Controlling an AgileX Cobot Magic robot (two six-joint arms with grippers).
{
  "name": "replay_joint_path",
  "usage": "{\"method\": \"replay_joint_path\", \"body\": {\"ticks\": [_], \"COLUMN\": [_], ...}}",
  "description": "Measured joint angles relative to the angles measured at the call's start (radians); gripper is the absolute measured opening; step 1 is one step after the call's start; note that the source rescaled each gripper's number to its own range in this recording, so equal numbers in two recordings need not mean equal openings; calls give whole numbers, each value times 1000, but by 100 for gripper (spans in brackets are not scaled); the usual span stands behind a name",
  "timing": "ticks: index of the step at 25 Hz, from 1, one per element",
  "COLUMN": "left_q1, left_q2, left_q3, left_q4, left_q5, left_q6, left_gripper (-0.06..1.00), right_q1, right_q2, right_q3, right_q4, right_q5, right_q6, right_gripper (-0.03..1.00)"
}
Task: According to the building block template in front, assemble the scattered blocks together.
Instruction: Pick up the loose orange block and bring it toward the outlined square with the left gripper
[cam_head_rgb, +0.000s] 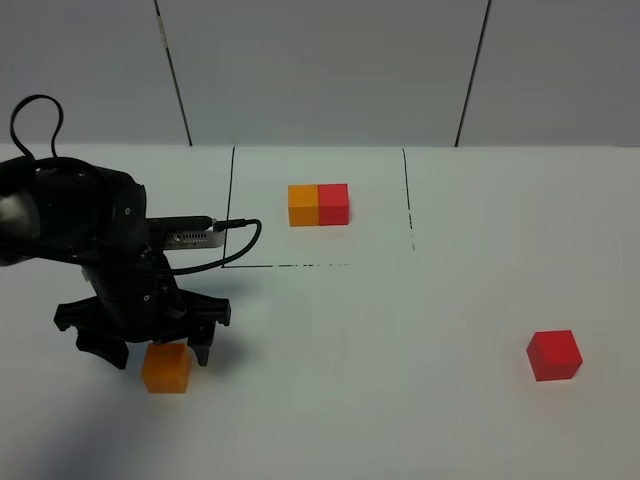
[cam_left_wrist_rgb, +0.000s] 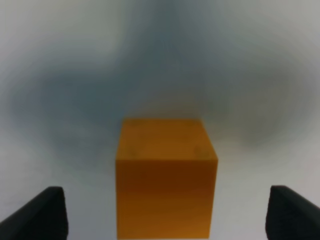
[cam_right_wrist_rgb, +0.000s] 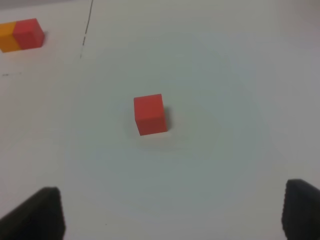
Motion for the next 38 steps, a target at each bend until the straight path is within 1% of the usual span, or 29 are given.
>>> {"method": "replay_joint_path", "body": {"ticks": [9, 15, 21, 23, 25, 28, 31, 34, 36, 38], "left_q1": [-4, -4, -4, -4, -4, -4, -4, -4, -4, -4], "left_q2": [73, 104, 118, 119, 119, 120, 120, 120, 120, 120], "left_q3": [0, 0, -3, -3, -3, -3, -3, -3, -3, -3], "left_q4": [-2, -2, -3, -3, -3, 4, -3, -20, -38, -45], "left_q5": [-26, -69, -65, -63, -59, -50, -40, -25, -15, -13], "left_q6": [-1, -1, -3, -3, -3, -3, -3, -3, -3, -3], "left_gripper": [69, 69, 69, 67, 62, 50, 33, 13, 0, 0], "right_q1": [0, 0, 0, 0, 0, 0, 0, 0, 0, 0], "right_q2": [0, 0, 0, 0, 0, 0, 0, 0, 0, 0], "right_q3": [0, 0, 0, 0, 0, 0, 0, 0, 0, 0], "right_q4": [0, 0, 0, 0, 0, 0, 0, 0, 0, 0], "right_q5": [0, 0, 0, 0, 0, 0, 0, 0, 0, 0], "right_q6": [0, 0, 0, 0, 0, 0, 0, 0, 0, 0], "right_gripper": [74, 74, 74, 74, 74, 74, 74, 74, 74, 74]}}
